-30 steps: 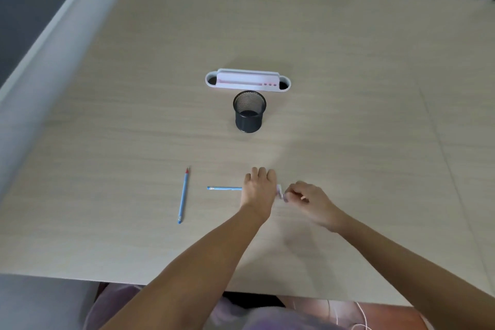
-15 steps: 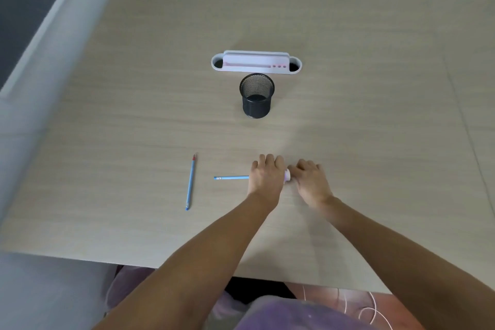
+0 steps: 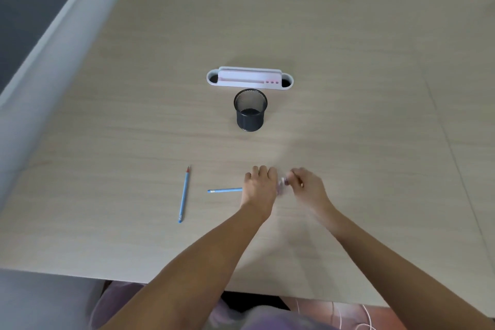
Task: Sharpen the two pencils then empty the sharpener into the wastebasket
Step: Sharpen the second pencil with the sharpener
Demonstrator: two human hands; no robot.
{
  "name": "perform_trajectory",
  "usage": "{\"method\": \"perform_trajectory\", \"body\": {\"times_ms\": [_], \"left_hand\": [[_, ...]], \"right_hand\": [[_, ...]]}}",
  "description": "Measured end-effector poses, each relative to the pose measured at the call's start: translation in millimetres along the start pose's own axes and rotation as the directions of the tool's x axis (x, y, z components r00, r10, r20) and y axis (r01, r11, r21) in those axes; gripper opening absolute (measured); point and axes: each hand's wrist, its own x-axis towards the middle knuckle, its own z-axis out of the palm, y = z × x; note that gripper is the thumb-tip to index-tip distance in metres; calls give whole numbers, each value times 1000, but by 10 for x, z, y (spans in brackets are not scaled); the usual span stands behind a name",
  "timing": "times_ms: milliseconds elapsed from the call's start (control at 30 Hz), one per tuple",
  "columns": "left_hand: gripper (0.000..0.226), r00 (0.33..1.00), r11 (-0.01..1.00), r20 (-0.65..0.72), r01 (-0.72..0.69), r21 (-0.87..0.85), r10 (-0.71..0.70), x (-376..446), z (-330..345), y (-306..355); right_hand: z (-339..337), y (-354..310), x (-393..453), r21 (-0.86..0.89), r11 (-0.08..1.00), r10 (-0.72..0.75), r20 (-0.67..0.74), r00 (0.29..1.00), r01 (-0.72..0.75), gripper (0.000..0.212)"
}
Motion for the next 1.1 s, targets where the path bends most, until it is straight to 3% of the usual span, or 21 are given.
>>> {"method": "perform_trajectory", "body": {"times_ms": [200,367,533,633,800,900,1000,1100], "left_hand": [[37,999,999,-53,1,-34,-3,-6,23,10],[43,999,1000,-32,22,-3,-22,-6,18,16],[48,999,999,-2,41,8,-41,-11,15,50],[51,999,999,-11,44,18,-44,-8,24,37],[50,1000,1000,-20,-15,19,16,11,53,16],[46,999,1000,-39,-21,8,21,29,65,0],[50,999,999,-31,-33,8,33,27,58,-13],[53,1000,1000,-17,-21,7,21,19,55,-3]], "right_hand": [[215,35,356,-19,1000,18,-131,991,-20,17],[479,225,203,-101,992,55,-242,969,-81,12],[677,357,-277,-249,964,37,-228,973,-95,20],[626,411,-507,-122,992,-2,-197,980,-22,25],[293,257,-464,89,995,-42,-27,999,44,27],[204,146,-226,137,989,-40,-89,995,52,30],[241,49,146,173,984,64,-169,984,-35,32],[337,82,363,153,984,123,-187,975,-95,15]]}}
